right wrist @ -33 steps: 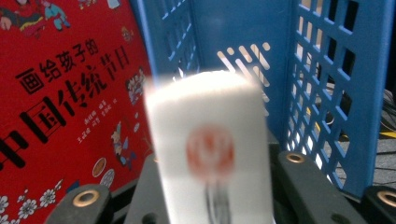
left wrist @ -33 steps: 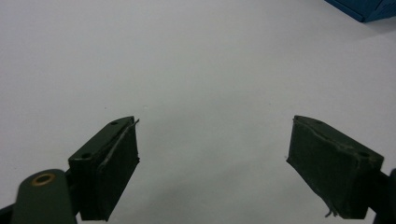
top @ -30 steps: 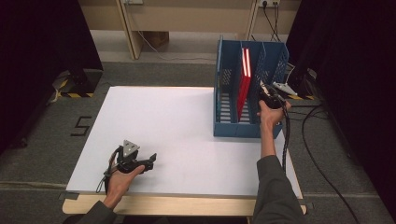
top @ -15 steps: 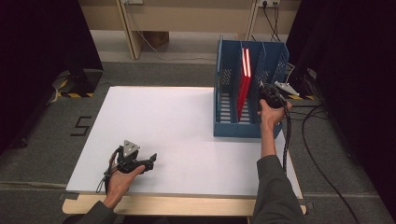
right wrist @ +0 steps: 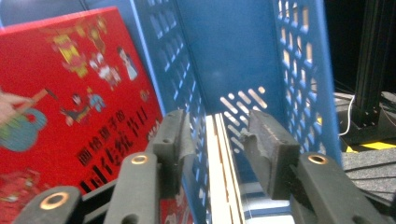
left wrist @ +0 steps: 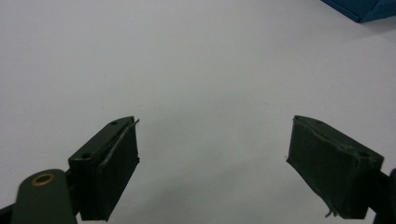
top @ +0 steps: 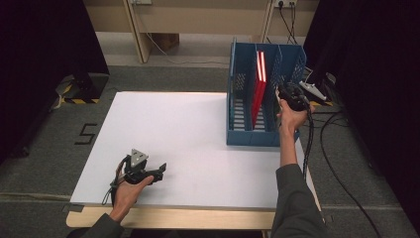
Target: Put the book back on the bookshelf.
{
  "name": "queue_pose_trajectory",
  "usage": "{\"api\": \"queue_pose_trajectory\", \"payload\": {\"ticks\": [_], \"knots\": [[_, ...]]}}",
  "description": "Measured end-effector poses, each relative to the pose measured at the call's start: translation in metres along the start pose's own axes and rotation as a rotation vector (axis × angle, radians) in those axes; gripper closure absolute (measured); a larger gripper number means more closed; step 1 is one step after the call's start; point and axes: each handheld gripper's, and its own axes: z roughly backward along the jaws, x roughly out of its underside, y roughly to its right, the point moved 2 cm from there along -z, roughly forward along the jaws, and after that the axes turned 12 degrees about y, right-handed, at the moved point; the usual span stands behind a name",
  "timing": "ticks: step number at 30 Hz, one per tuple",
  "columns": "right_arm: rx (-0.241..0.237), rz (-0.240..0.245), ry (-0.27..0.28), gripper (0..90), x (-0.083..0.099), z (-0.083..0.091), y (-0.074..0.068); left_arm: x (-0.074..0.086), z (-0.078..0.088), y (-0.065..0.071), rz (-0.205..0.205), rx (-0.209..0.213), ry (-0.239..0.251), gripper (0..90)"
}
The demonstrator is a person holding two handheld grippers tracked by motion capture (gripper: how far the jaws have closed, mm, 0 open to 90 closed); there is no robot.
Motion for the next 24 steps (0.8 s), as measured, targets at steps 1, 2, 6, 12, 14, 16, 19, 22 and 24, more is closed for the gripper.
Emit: {"api": "queue_pose_trajectory", "payload": {"ticks": [1,2,6,12,14,16,19,22,24], "knots": [[-0.005,0.002,-0.004,57.9,-0.002,0.002,0.000,0.000,0.000,0.000,0.000,0.000,-0.001,15.4],[-0.011,0.002,-0.019,58.0,-0.004,0.004,-0.001,0.000,0.000,0.000,0.001,-0.001,0.000,15.3],[-0.037,0.061,-0.063,57.9,-0.005,0.013,-0.001,0.000,0.000,0.000,-0.001,0.000,-0.002,15.4],[-0.069,0.124,-0.108,58.0,-0.002,0.034,0.004,0.000,0.000,0.001,-0.001,-0.003,-0.006,15.4],[-0.087,0.123,-0.117,57.9,0.000,0.041,0.006,0.000,0.000,0.001,-0.001,-0.003,-0.006,15.4],[-0.097,0.137,-0.118,58.4,0.001,0.048,0.008,0.000,0.000,0.001,0.001,-0.004,-0.005,15.4],[-0.110,0.165,-0.131,59.2,0.004,0.058,0.009,0.000,0.000,0.001,0.001,-0.003,-0.003,15.4],[-0.120,0.189,-0.142,60.8,0.007,0.066,0.010,0.000,0.000,0.001,0.001,-0.005,-0.005,15.4],[-0.121,0.210,-0.150,61.3,0.010,0.071,0.011,0.000,0.000,0.001,0.000,-0.002,-0.007,15.4]]}}
